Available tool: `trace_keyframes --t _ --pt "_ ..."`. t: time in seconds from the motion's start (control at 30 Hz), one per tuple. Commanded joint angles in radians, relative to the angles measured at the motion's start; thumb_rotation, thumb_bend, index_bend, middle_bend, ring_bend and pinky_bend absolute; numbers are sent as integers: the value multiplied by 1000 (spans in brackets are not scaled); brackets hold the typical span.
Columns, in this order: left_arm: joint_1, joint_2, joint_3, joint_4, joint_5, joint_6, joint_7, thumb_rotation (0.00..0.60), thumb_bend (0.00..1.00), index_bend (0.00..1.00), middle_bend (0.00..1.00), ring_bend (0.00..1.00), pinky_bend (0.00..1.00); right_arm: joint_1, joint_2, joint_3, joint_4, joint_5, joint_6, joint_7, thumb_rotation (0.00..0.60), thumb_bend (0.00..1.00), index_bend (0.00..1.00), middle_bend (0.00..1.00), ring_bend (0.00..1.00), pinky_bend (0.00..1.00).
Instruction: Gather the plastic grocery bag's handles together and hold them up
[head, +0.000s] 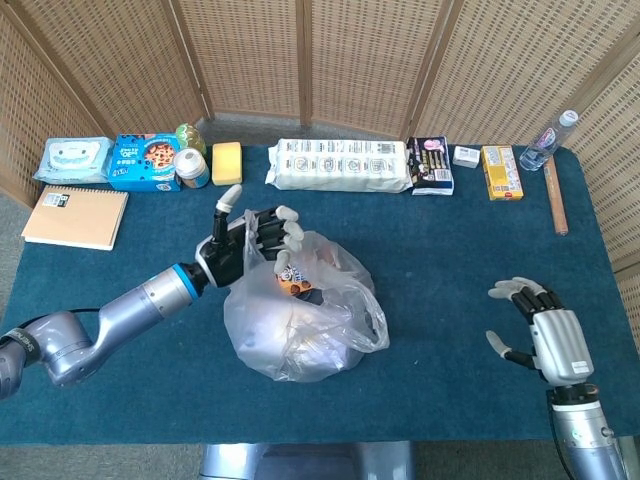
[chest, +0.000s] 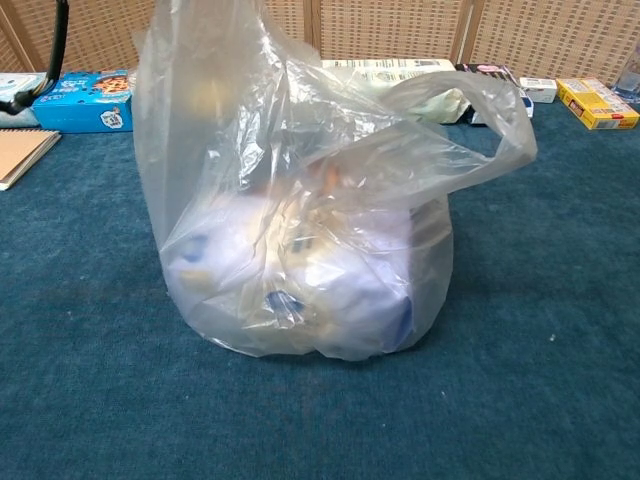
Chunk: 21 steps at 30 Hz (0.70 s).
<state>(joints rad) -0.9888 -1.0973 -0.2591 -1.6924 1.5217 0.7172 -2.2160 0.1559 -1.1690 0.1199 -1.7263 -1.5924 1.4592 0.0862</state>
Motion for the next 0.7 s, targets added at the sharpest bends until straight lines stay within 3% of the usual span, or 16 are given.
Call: trace_keyframes --t 0.03,0.7 --pt "-14 3 -14 -7 -22 -13 20 0 195 390 473 453 603 9 -13 -3 10 -5 -7 9 600 287 304 279 209 207" --pt "-73 -67 -66 45 -96 -80 147 0 195 392 473 452 526 120 -137 22 61 -27 -61 19 600 208 296 279 218 208"
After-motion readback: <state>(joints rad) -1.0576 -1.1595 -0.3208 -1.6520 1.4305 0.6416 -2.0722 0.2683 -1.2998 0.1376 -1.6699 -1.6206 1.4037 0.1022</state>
